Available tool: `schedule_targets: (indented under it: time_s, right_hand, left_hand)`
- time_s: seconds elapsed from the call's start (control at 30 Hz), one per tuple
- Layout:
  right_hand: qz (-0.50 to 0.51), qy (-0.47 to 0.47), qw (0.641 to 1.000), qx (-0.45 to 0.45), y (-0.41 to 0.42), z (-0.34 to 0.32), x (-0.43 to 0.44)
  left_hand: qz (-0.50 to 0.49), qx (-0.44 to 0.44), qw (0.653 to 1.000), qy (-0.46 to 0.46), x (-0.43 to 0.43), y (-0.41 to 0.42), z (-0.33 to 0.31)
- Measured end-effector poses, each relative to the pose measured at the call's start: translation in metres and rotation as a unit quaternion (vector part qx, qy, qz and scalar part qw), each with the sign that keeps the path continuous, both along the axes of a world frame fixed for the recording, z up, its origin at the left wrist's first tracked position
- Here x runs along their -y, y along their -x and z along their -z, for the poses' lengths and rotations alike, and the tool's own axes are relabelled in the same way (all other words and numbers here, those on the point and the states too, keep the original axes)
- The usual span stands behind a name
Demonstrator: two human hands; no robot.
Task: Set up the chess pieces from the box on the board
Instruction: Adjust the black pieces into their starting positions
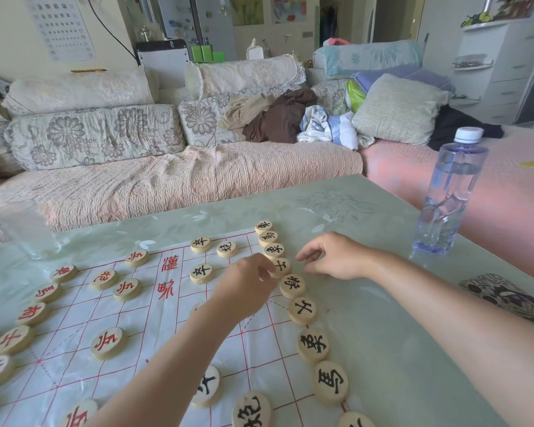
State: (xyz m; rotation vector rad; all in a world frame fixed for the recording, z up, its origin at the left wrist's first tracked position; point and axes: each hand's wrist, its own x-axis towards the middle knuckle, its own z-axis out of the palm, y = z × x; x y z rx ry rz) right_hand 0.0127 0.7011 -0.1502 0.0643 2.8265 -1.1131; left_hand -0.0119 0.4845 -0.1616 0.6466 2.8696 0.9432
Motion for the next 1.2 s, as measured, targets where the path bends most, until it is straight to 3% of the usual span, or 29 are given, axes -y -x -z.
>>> schedule_targets:
  time_s: [0.37,0.6,0.77,0.87,1.1,1.2]
  right_hand:
    - [0.046,0.017,0.999,0.002,-0.031,0.007,0.025]
    - [0.053,0.008,0.998,-0.015,-0.033,0.007,0.026]
    - [0.056,0.007,0.998,-0.031,-0.034,0.007,0.026]
    - [0.062,0.022,0.995,-0.073,-0.035,0.0,0.027]
    - [0.06,0.142,0.983,-0.097,-0.048,-0.028,0.049]
    - [0.105,0.21,0.968,-0.084,-0.059,-0.033,0.057]
  left_hand:
    - [-0.011,0.051,0.988,0.144,-0.007,-0.027,-0.007]
    - [-0.059,0.09,0.993,-0.053,-0.015,-0.03,-0.012]
    - [-0.072,0.097,0.986,-0.118,-0.019,-0.03,-0.012]
    - [-0.071,0.058,0.988,-0.124,-0.016,-0.027,-0.017]
    - [-0.045,0.104,0.955,-0.276,-0.004,-0.028,-0.04]
    - [-0.045,0.172,0.932,-0.317,0.004,-0.034,-0.046]
